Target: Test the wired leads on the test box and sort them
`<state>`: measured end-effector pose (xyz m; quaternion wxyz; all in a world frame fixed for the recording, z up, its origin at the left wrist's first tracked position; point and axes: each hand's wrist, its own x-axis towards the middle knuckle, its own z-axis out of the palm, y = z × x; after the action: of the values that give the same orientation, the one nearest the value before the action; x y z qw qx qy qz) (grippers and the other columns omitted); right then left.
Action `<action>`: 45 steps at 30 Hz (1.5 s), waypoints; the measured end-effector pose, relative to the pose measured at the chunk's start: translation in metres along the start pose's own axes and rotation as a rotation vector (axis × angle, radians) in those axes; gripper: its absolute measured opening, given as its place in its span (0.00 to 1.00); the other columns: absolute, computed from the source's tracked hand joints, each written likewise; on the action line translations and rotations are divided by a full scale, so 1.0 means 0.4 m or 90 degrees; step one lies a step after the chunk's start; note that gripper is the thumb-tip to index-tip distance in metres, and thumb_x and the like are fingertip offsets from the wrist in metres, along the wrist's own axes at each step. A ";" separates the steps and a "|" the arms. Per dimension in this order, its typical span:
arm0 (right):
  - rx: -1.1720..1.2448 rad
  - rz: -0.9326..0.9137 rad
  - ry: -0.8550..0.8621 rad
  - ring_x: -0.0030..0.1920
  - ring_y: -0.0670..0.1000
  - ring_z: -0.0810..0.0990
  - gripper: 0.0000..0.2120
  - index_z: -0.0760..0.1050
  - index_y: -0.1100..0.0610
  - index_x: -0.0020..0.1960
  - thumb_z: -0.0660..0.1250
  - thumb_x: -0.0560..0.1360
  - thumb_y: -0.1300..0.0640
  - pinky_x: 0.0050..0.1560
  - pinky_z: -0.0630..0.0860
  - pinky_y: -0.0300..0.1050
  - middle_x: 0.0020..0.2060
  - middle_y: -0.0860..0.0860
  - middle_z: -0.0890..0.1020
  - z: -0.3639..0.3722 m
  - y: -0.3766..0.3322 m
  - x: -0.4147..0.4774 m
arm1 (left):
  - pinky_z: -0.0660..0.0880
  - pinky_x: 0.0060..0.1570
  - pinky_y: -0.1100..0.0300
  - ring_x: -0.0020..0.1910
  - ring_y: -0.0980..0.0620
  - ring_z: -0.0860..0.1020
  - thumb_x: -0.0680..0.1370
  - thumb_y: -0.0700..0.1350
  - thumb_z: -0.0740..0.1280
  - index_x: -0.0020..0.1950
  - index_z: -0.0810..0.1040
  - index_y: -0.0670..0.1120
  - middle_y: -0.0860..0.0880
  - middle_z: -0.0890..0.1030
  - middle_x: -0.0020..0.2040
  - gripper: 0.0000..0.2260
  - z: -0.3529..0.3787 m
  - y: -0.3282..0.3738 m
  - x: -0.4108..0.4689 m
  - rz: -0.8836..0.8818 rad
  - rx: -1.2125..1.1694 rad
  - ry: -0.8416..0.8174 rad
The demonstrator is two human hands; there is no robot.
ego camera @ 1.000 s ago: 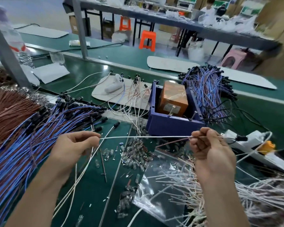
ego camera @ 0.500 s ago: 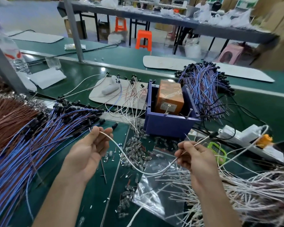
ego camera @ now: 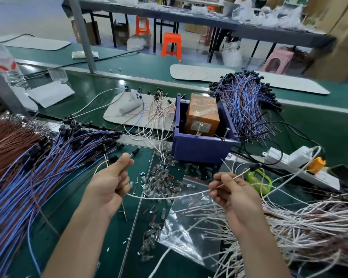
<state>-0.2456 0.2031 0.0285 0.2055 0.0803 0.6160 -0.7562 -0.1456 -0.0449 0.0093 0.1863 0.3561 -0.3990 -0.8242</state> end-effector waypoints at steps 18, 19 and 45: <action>0.052 -0.013 0.023 0.30 0.51 0.81 0.12 0.80 0.62 0.46 0.61 0.84 0.62 0.31 0.80 0.40 0.34 0.58 0.84 0.013 0.011 -0.006 | 0.59 0.24 0.65 0.23 0.57 0.61 0.84 0.62 0.56 0.48 0.83 0.44 0.53 0.68 0.26 0.25 0.017 -0.027 -0.019 0.089 0.087 0.059; 0.046 -0.010 0.022 0.30 0.51 0.81 0.12 0.80 0.62 0.46 0.62 0.84 0.62 0.31 0.79 0.40 0.35 0.58 0.84 0.015 0.014 -0.006 | 0.59 0.23 0.66 0.23 0.58 0.61 0.85 0.62 0.51 0.51 0.83 0.45 0.52 0.70 0.28 0.28 0.016 -0.031 -0.017 0.104 0.119 0.052; 0.015 0.005 0.007 0.31 0.52 0.82 0.11 0.81 0.62 0.46 0.62 0.83 0.62 0.30 0.79 0.40 0.37 0.59 0.85 0.031 0.039 -0.019 | 0.68 0.68 0.33 0.56 0.30 0.76 0.78 0.40 0.71 0.37 0.87 0.46 0.60 0.71 0.20 0.11 0.054 -0.036 -0.063 0.118 0.395 0.020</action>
<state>-0.2307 0.1903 0.0200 0.2043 0.0889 0.6079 -0.7621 -0.1447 -0.0097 0.0183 0.1493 0.3710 -0.6588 -0.6372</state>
